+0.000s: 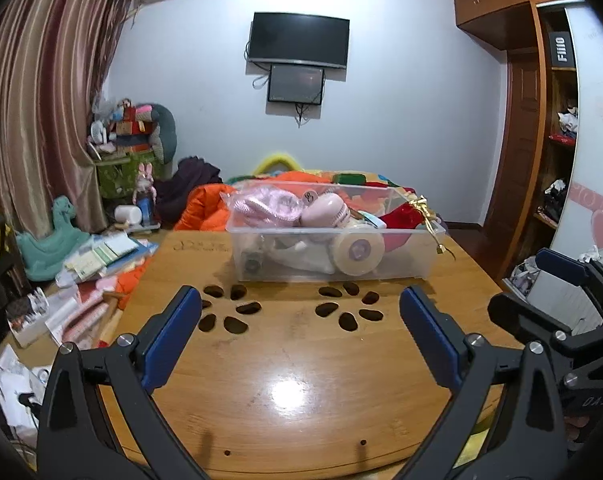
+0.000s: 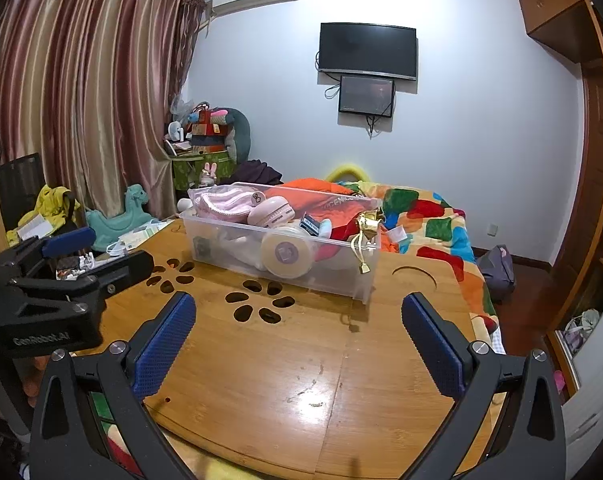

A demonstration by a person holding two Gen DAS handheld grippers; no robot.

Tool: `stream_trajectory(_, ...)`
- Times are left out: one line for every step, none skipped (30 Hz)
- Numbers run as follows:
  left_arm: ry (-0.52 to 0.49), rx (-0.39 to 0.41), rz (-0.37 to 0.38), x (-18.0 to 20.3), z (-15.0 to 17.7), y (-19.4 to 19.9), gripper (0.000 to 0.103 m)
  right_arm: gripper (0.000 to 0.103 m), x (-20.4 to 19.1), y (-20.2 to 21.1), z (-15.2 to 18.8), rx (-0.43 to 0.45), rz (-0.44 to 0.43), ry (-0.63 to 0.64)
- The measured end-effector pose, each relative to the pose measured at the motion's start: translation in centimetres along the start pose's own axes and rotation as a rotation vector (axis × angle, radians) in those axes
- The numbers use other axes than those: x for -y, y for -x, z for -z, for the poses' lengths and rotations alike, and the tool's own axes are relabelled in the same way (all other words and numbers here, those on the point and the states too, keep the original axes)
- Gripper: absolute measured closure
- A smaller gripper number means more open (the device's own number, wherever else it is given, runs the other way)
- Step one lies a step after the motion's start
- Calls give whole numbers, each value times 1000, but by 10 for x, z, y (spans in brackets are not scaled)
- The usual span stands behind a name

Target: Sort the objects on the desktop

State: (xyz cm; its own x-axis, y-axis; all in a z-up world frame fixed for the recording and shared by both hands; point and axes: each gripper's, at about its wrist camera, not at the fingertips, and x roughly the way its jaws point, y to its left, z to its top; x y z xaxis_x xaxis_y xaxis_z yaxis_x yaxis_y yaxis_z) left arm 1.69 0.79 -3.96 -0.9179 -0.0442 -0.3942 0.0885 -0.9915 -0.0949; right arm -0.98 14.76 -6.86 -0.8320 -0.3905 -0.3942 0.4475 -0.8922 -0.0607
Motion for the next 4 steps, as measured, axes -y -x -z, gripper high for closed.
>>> stream_trajectory(10, -7, 9, -1, 0, -1, 3, 0, 1, 0, 0, 0, 1, -3)
stream_trajectory(15, -11, 12, -2, 0, -2, 3, 0, 2, 1, 0, -1, 1, -8)
stream_trajectory(18, -15, 12, -2, 0, -2, 3, 0, 3, 1, 0, -1, 0, -12)
stream_trajectory(19, -17, 9, -3, -1, -3, 3, 0, 4, 0, 1, -2, 0, -17)
